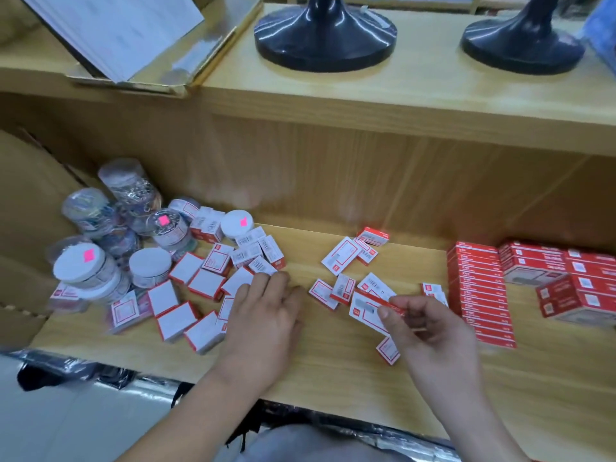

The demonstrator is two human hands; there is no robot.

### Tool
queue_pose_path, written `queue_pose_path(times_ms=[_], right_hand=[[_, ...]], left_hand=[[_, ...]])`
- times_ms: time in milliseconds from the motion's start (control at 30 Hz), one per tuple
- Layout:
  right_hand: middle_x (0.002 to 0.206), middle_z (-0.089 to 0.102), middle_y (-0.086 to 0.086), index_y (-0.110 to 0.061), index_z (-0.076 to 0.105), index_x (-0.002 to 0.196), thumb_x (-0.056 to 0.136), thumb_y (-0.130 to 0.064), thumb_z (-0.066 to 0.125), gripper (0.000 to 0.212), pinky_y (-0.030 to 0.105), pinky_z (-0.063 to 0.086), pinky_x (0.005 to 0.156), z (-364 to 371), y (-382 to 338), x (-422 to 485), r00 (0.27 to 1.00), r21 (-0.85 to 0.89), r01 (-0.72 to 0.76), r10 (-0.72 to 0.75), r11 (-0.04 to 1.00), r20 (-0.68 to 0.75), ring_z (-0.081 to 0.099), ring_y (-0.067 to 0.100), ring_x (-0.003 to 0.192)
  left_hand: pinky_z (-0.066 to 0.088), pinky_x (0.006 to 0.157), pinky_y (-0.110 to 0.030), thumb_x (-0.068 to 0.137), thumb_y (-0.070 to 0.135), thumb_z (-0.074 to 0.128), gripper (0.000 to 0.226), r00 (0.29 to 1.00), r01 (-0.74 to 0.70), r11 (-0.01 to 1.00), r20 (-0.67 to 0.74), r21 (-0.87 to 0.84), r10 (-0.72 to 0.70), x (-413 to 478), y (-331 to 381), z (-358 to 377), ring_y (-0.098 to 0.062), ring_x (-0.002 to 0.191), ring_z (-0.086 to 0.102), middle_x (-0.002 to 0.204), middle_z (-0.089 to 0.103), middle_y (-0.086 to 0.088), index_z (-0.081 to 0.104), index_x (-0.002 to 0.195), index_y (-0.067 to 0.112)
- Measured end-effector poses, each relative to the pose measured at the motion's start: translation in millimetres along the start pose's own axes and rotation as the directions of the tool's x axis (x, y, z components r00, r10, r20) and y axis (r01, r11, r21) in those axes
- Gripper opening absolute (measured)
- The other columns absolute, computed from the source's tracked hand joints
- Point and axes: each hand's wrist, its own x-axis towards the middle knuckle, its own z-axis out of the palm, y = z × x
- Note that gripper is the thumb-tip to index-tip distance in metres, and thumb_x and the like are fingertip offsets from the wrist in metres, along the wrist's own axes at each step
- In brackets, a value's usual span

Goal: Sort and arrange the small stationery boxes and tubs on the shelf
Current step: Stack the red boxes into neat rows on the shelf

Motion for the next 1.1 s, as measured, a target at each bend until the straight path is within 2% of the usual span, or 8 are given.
queue_pose_path(times_ms=[133,233,433,533,667,800,967,1100], right_hand=[[0.075,0.071,0.013,-0.017,0.077,0.086,0.077,-0.004,0.082,0.016,0.016,0.05,0.053,-6.1,5.3,0.5,0.999,-0.028,-0.001,0.002,1.0,0.034,0.06,0.009,0.062],[0.075,0.074,0.003,-0.022,0.079,0.086,0.073,-0.019,0.084,0.014,0.038,0.058,0.068,-14.1,6.2,-0.4,0.999,-0.031,-0.027,0.028,0.999,0.035,0.066,0.026,0.071],[0.089,0.076,0.015,-0.015,0.077,0.102,0.068,-0.011,0.083,0.035,0.04,0.059,0.079,-37.5,4.1,1.0,0.991,0.173,-0.117,0.126,0.978,-0.042,0.069,0.02,0.079],[0.089,0.076,0.015,-0.013,0.076,0.102,0.071,0.006,0.081,0.037,0.04,0.058,0.085,-48.2,7.1,-2.7,0.985,0.224,-0.142,0.159,0.964,-0.062,0.069,0.021,0.081],[0.078,0.077,0.003,-0.012,0.075,0.099,0.079,0.012,0.073,0.032,0.036,0.062,0.072,-66.4,9.9,-12.2,0.964,0.272,-0.168,0.216,0.947,-0.154,0.07,0.016,0.074],[0.074,0.076,0.002,-0.012,0.075,0.096,0.079,0.014,0.072,0.031,0.027,0.062,0.067,-87.9,15.0,-23.6,0.942,0.347,-0.171,0.256,0.922,-0.217,0.071,0.013,0.069],[0.089,0.079,0.008,-0.013,0.073,0.104,0.078,0.01,0.076,0.035,0.037,0.058,0.082,-106.5,30.3,-36.6,0.931,0.292,-0.165,0.246,0.942,-0.269,0.075,0.023,0.086],[0.092,0.078,-0.006,-0.026,0.076,0.099,0.081,0.006,0.076,0.036,0.016,0.052,0.079,-122.2,45.6,-45.3,0.948,0.075,-0.097,0.115,0.992,-0.298,0.073,0.014,0.091]], left_hand=[[0.051,0.081,-0.039,0.082,0.028,0.069,0.036,0.998,-0.036,0.92,-0.054,-0.391,0.016,7.8,20.1,-12.7,-0.022,0.099,0.059,0.113,0.062,0.005,0.069,0.118,0.023],[0.049,0.074,-0.02,0.085,0.018,0.07,0.039,0.989,0.112,0.613,0.151,-0.782,0.011,16.8,45.5,-22.1,-0.004,0.085,0.061,0.096,0.066,0.019,0.068,0.121,0.031],[0.054,0.082,-0.027,0.088,0.008,0.076,0.034,0.922,0.385,0.224,0.386,-0.895,-0.042,36.3,72.1,-8.2,-0.01,0.083,0.067,0.096,0.074,0.003,0.072,0.118,0.025],[0.056,0.088,-0.032,0.093,0.011,0.062,0.03,0.94,0.28,0.35,0.329,-0.894,0.088,51.3,74.9,-3.5,-0.012,0.094,0.071,0.101,0.075,0.005,0.07,0.121,0.02],[0.051,0.096,-0.038,0.08,0.013,0.063,0.046,0.944,-0.238,0.861,0.101,-0.448,0.314,88.6,60.5,19.1,-0.023,0.114,0.061,0.121,0.068,0.004,0.068,0.125,0.02],[0.045,0.102,-0.036,0.081,0.015,0.074,0.049,0.849,-0.346,0.834,0.235,-0.429,0.473,105.4,64.5,30.7,-0.023,0.119,0.06,0.125,0.068,0.004,0.067,0.129,0.023],[0.048,0.095,-0.038,0.086,0.037,0.073,0.049,0.909,-0.29,0.878,0.178,-0.381,0.377,106.5,69.9,27.9,-0.025,0.113,0.055,0.116,0.061,0.002,0.064,0.133,0.024],[0.048,0.076,-0.027,0.08,0.033,0.08,0.033,0.953,-0.149,0.799,0.132,-0.583,0.273,93.9,93.6,-6.5,-0.006,0.091,0.06,0.1,0.058,0.015,0.066,0.109,0.031]])
